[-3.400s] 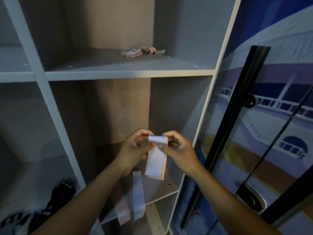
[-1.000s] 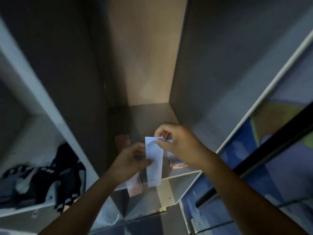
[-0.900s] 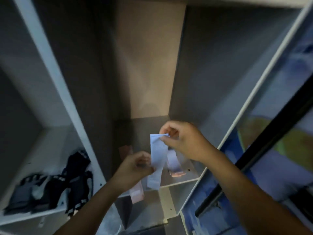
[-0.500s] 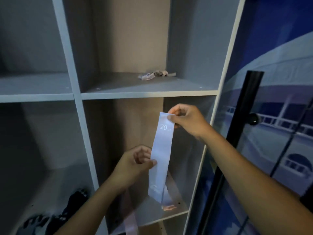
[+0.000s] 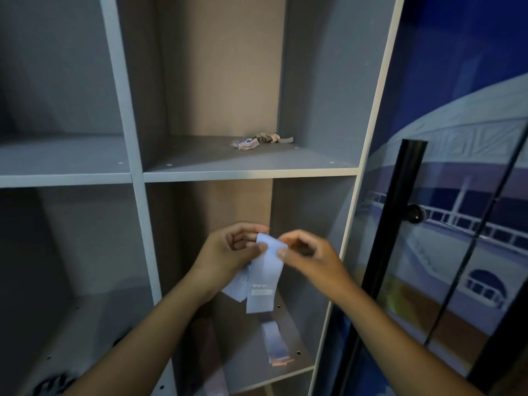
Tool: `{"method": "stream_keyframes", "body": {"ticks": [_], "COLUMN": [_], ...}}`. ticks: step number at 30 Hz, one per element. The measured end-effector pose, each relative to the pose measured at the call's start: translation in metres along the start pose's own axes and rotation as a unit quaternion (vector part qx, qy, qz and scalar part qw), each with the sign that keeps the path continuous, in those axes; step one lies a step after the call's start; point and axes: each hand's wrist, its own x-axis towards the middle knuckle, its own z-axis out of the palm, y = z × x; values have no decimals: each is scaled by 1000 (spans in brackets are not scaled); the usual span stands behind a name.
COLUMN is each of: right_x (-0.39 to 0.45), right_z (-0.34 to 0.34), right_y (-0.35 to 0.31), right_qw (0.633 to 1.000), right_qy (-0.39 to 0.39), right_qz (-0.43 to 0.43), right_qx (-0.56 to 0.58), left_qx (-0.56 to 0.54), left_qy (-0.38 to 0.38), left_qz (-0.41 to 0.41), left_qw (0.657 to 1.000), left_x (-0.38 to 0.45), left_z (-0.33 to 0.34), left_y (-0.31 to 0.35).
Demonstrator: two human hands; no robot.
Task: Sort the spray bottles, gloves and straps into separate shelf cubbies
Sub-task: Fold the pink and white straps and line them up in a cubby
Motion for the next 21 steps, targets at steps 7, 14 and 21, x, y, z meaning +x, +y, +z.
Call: {"method": "stream_keyframes", "body": {"ticks": [7, 14, 21], "right_x": [-1, 5, 6], "right_z": [27, 35, 31], "right_y": [-2, -2, 3], "right_qw": [997, 996, 993], "right_qy": [75, 61, 10], "right_qz": [-23, 8, 58], "right_qx": [-1, 69, 104], "left_qx": [52, 70, 35], "left_qy": [36, 41, 19], "left_qz": [41, 38, -25], "left_qw": [997, 996, 999], "left_x": [1, -4, -4], "left_z": [-9, -25, -24], "left_y": [-1, -12, -13]}}
